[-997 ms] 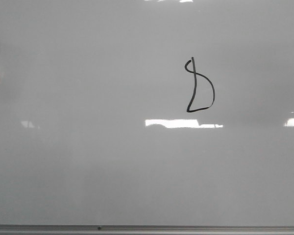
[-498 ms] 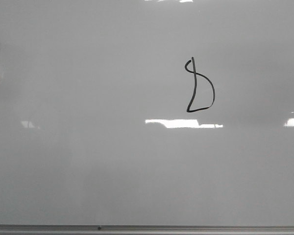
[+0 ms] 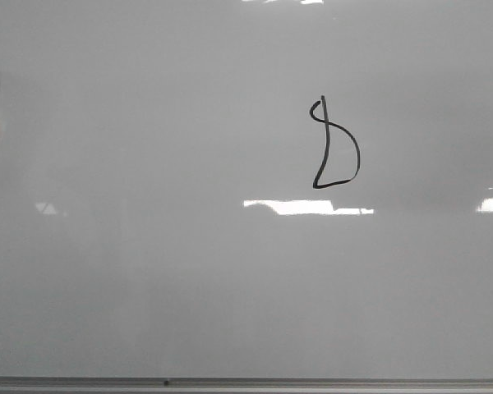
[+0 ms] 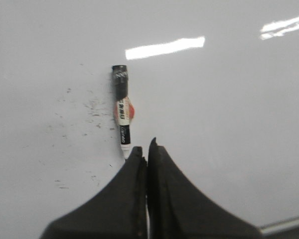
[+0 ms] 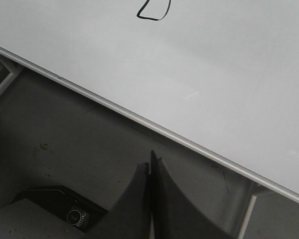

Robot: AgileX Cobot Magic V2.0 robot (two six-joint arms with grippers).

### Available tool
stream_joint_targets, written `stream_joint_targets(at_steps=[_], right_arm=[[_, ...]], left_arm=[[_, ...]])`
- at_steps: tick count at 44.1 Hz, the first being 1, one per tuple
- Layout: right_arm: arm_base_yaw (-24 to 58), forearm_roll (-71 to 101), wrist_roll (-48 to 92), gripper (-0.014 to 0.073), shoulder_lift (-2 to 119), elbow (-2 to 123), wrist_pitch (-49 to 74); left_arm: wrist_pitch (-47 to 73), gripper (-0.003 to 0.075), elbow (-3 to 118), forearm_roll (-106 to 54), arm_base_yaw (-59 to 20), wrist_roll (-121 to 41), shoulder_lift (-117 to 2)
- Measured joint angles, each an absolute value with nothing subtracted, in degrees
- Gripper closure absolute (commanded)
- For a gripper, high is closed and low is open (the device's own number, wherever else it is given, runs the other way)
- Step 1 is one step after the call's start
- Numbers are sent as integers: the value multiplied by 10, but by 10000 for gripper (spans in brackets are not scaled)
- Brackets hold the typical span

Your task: Write number 8 on whiteboard

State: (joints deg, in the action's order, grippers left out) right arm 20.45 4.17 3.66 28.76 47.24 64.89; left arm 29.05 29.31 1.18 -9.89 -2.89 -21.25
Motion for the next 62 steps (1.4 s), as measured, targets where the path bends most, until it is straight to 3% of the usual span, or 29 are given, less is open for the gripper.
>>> stream_joint_targets(at_steps=[10,21,62], right_arm=[[205,42,37,711,288,472,649],[205,42,37,711,288,472,648],[205,42,37,711,288,472,650]], left_arm=[[135,739,106,-15,-18,-29,-67],[67,739,-4,-22,-4,-29,3],[15,739,-4,-22,-6,-29,3]])
